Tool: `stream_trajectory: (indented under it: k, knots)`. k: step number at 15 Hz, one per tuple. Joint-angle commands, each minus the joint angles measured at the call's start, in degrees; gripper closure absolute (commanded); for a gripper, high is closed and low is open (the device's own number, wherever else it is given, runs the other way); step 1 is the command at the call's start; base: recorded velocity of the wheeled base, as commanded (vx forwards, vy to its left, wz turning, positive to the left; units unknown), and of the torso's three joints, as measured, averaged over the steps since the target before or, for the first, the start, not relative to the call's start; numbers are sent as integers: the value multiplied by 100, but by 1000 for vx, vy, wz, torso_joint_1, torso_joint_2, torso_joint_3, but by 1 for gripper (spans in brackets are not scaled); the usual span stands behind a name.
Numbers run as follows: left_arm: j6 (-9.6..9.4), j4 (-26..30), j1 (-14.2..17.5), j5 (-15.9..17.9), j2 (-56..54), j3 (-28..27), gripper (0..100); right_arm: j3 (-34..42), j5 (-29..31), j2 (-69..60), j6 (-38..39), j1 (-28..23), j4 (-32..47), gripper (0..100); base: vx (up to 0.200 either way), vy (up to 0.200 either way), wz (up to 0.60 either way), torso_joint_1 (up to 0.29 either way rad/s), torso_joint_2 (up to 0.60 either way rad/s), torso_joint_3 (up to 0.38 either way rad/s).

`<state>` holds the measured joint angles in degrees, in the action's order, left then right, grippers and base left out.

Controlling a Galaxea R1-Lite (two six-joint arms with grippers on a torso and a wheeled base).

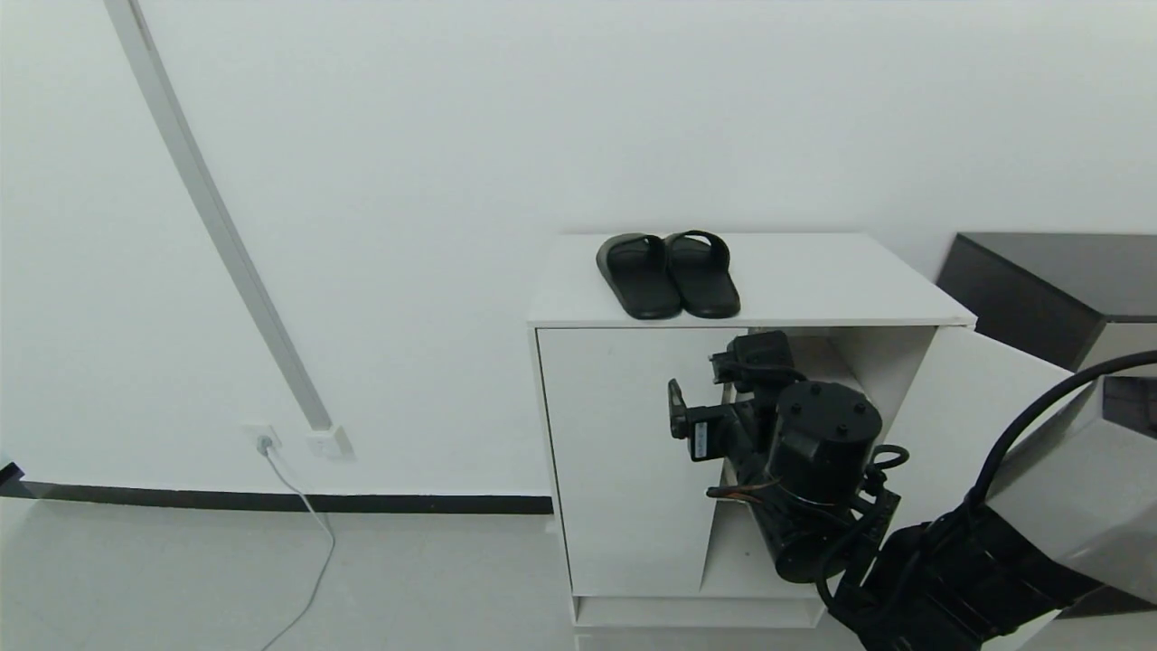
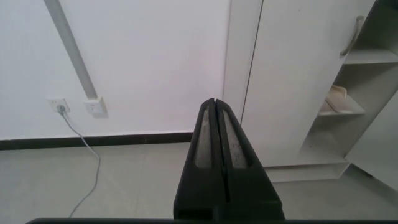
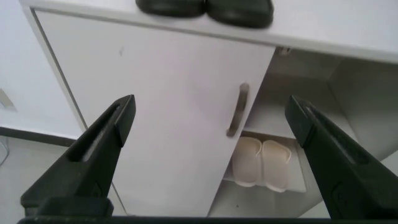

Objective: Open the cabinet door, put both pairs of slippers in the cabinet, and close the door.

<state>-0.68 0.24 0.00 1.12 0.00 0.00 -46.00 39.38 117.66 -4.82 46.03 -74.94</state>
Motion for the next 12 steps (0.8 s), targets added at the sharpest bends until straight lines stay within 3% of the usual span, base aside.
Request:
stream_trajectory:
  k: [1,12]
  knots:
    - [-2,2,0,2,0,0,100,3,0,-7,-2,2,-4,0,0,0,0,217,-549,-325]
    - [-2,2,0,2,0,0,100,126,-149,90,-11,-59,5,0,0,0,0,235,-527,-291]
